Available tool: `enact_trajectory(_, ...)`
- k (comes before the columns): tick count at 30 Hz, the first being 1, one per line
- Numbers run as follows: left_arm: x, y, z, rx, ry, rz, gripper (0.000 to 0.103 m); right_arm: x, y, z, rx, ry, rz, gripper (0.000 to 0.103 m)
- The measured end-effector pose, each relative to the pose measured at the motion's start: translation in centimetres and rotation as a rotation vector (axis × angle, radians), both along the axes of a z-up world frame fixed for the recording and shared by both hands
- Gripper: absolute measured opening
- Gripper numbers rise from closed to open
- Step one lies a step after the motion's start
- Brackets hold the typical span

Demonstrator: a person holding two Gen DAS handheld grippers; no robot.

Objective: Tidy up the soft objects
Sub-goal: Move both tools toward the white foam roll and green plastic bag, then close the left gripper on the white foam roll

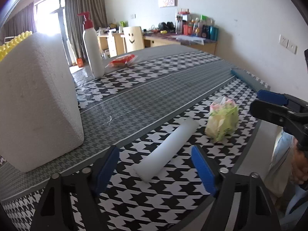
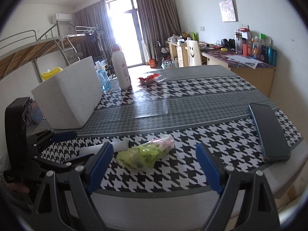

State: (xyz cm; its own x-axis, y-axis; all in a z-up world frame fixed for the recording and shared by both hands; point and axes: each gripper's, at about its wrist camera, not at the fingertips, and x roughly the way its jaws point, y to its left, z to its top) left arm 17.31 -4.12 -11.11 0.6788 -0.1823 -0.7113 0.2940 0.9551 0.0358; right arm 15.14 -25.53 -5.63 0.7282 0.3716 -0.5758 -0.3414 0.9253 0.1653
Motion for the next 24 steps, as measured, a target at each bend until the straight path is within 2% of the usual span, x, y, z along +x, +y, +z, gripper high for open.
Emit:
enact_trajectory(5, 0.8, 0.0, -0.7, 0.027, 0.039, -0.021, 0.066, 0.1, 0.0, -0.4, 0.012, 0.019, -0.003, 0.09)
enact_trajectory(7, 1.1, -0.1, -1.1, 0.012, 0.072, -0.05, 0.06, 0.2, 0.0, -0.6, 0.013, 0.026, -0.005, 0.09)
enact_trajectory(12, 1.5, -0.2, -1.3, 0.001, 0.097, -0.082, 0.056, 0.5, -0.2, -1.1, 0.021, 0.048, -0.013, 0.09)
enact_trajectory(14, 1.4, -0.5, -1.2, 0.005, 0.094, -0.091, 0.044, 0.6, -0.2, -1.2, 0.025, 0.053, -0.013, 0.09)
enact_trajectory(17, 1.2, -1.0, -1.1, 0.031, 0.091, -0.115, 0.033, 0.6, -0.1, -1.5, 0.027, 0.063, -0.014, 0.09)
enact_trajectory(21, 0.8, -1.4, -0.9, 0.074, 0.085, -0.135, 0.023, 1.1, -0.1, -1.9, 0.037, 0.085, -0.016, 0.09)
enact_trajectory(24, 0.6, -0.8, -0.6, 0.054, 0.077, -0.123, 0.016, 1.3, 0.1, -2.2, 0.035, 0.099, -0.009, 0.09)
